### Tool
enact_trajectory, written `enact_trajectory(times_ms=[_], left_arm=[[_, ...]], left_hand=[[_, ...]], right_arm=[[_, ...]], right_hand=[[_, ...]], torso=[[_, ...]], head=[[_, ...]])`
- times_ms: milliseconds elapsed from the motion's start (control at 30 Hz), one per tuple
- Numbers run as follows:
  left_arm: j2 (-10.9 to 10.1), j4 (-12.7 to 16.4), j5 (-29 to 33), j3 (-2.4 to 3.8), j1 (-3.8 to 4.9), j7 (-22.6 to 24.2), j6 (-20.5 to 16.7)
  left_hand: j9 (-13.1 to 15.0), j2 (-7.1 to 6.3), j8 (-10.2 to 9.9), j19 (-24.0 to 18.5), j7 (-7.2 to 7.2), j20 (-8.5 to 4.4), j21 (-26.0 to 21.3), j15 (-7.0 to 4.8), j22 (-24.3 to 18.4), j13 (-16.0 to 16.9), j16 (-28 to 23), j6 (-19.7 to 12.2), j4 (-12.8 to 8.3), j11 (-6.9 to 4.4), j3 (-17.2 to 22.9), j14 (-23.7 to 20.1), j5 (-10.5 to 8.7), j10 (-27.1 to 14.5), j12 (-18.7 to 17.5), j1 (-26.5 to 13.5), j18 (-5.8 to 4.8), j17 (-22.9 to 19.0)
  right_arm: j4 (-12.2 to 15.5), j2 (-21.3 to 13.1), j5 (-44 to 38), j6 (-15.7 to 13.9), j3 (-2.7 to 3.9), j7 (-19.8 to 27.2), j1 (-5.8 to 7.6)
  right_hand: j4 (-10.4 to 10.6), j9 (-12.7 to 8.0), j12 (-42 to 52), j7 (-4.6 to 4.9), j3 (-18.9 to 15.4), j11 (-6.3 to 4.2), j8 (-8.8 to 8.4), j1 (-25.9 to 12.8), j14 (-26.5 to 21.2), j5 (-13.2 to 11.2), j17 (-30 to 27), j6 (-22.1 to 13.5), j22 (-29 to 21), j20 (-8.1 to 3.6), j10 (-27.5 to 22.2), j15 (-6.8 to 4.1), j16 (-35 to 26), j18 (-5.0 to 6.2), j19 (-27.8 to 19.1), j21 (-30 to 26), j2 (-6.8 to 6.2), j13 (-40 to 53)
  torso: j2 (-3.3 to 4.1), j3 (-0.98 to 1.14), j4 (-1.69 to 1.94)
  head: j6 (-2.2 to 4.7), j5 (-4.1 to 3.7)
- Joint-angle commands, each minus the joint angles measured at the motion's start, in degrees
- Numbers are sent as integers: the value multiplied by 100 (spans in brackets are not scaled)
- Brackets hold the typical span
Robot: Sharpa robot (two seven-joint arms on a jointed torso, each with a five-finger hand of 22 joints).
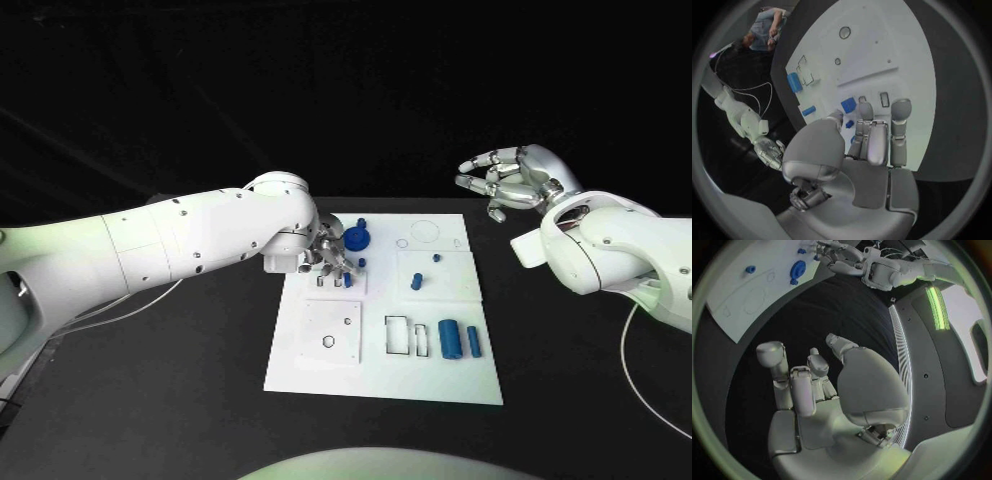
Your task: Assemble the parts on the task board
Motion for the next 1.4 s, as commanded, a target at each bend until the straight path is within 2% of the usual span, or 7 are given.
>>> enact_trajectory(times_ms=[33,567,767,833,900,1067,1400], left_arm=[[23,-11,69,-4,-6,110,162],[25,12,141,-11,-23,137,153],[6,9,335,-11,-25,184,20],[-10,7,469,-10,-27,223,-84],[-27,4,603,-8,-28,270,-203],[-77,12,797,12,-31,364,-394],[-283,176,889,42,-31,414,-524]], left_hand=[[10,5,-33,10,-16,28,29,13,17,-5,22,-41,-5,-7,53,25,1,-37,-34,85,8,11],[25,43,-70,-20,-10,38,17,19,-16,-99,10,-49,-5,-1,181,10,4,-102,-97,236,14,-8],[95,80,-134,-19,-34,22,59,-9,36,-170,33,-59,-10,-36,1142,19,-9,-129,-133,837,11,47],[186,-62,-71,52,-60,3,144,-35,175,-112,94,-56,-61,-54,1769,61,-14,-59,-78,1055,-11,150],[441,-546,115,103,-23,-7,259,-22,326,-58,146,-96,-179,-52,3244,90,-4,65,7,958,-29,233],[545,-672,176,84,-51,3,270,-25,334,-73,136,-116,-373,-51,3674,81,-21,81,23,764,-34,217],[591,-743,200,90,-55,2,286,-29,355,-68,141,-111,-499,-55,3855,87,-20,105,39,658,-36,228]], right_arm=[[-12,10,-13,49,1,-15,-8],[-61,48,-19,69,-6,-51,-23],[-74,47,-19,79,-8,-71,-29],[-80,42,-20,82,-9,-81,-30],[-88,38,-20,80,-10,-85,-31],[-103,34,6,80,-14,-38,-37],[-105,-30,55,71,-25,7,-45]], right_hand=[[24,7,-6,8,-2,-3,26,39,220,18,310,-46,-4,-17,-4,-11,-29,104,-36,-19,19,-3],[28,11,3,8,4,-3,39,44,217,24,303,-51,-12,-16,7,-11,-33,106,-40,-31,27,3],[31,13,4,8,4,-3,46,42,213,25,288,-51,-26,-16,9,-11,-39,110,-49,-49,30,1],[31,13,4,8,5,-3,46,42,212,25,287,-51,-27,-16,9,-11,-40,110,-50,-51,30,1],[31,13,4,8,5,-3,46,42,212,25,287,-51,-27,-16,9,-11,-40,110,-50,-51,30,1],[39,16,7,8,0,-2,56,34,212,26,288,-53,-26,-16,13,-11,-40,109,-48,-52,28,1],[56,26,19,4,-1,-5,86,24,212,44,289,-46,-21,-16,28,-12,-41,108,-43,-52,33,5]], torso=[[9,1,-3],[-1,9,3],[-3,9,-2],[-2,9,-4],[1,11,-8],[1,12,-9],[3,6,4]], head=[[-14,-5],[-63,-11],[-72,-6],[-72,-3],[-74,-10],[-77,-19],[-73,-69]])
